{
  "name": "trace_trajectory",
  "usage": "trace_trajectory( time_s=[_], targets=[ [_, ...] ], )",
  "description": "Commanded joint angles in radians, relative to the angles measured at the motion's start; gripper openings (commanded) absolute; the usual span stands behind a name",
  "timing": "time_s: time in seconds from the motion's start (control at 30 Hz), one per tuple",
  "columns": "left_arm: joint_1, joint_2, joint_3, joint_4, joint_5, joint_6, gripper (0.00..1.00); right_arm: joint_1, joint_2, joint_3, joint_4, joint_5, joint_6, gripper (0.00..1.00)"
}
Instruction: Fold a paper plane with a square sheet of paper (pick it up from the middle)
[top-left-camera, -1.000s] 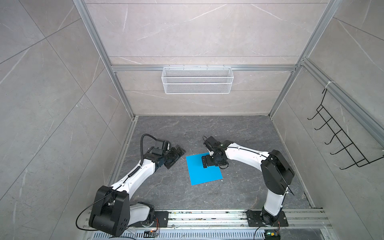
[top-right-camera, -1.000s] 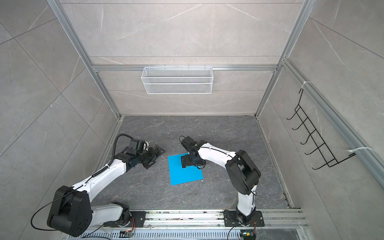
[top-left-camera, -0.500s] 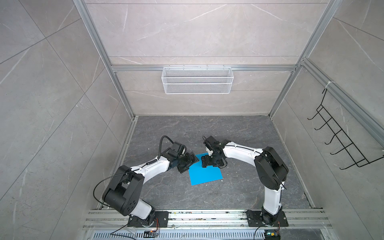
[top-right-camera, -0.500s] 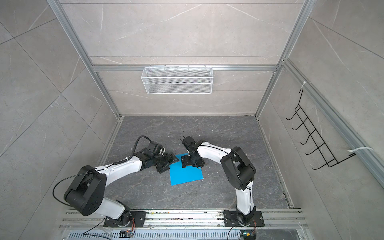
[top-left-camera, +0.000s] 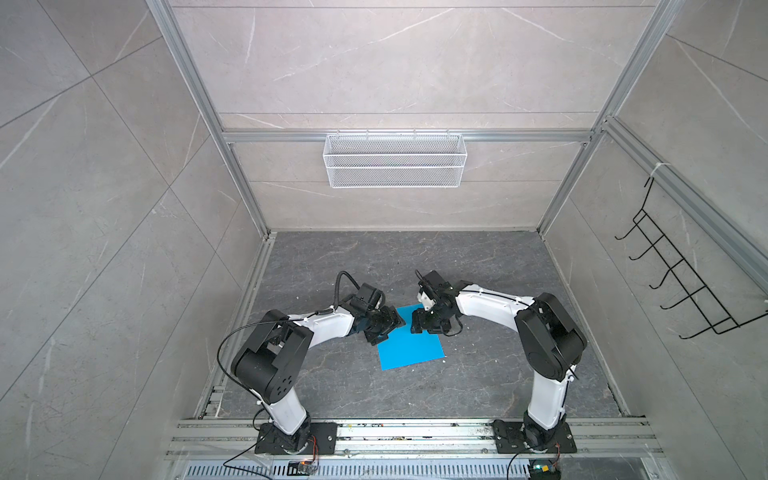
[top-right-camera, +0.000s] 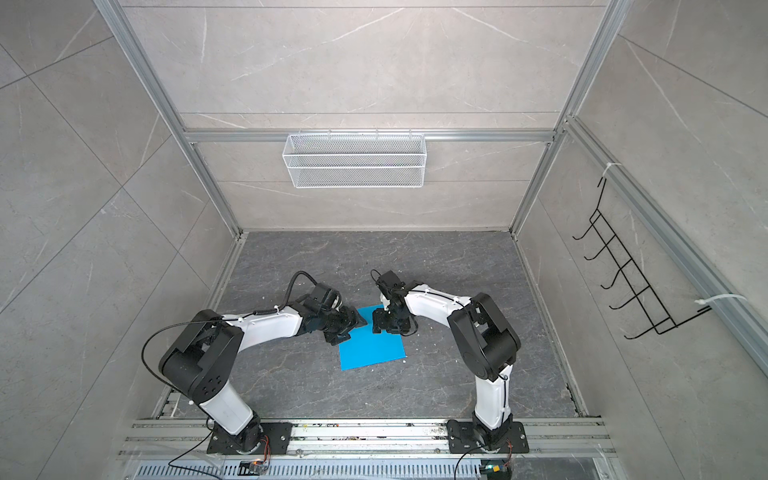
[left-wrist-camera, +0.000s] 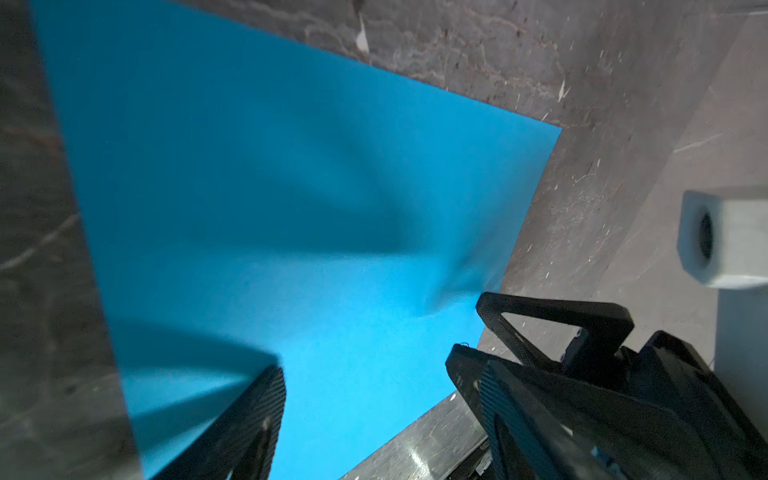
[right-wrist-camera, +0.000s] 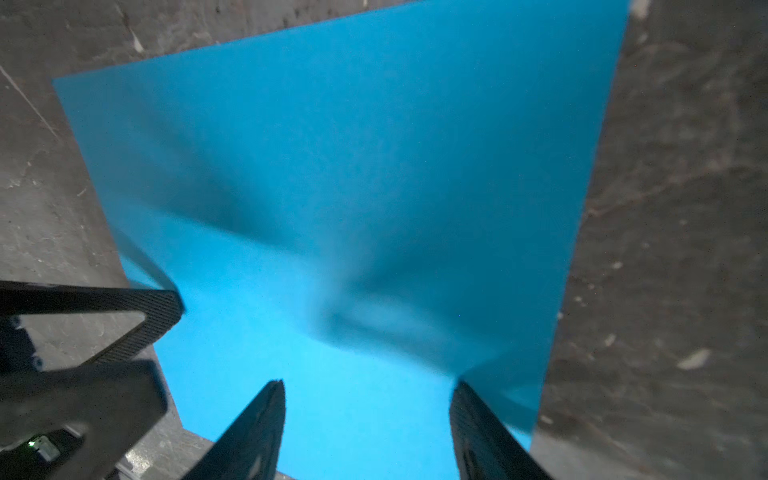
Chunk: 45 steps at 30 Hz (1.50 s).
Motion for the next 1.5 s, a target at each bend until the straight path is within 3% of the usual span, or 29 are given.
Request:
trace_trajectory(
  time_s=[0.0,0.6,0.83,1.47],
  targets=[
    [-0.003,0.03,0.001,0.034,0.013,-0.019,0.78,-0.009,0.008,-0.046,0.014,-0.042,-0.019,0.62],
    [0.003,-0.008,-0.066,0.117,0.034,-0.014,0.88,-0.028,0.029,-0.053,0.088,-0.166,-0.05,0.5],
    [0.003,-0.009,-0.058,0.085,0.023,0.032,0.75,-0.028,0.041,-0.046,0.116,-0.236,-0.054,0.48],
    [0.003,0.031,-0.02,0.047,0.03,0.138,0.6,-0.029,0.108,-0.033,0.152,-0.271,-0.041,0.39]
  ],
)
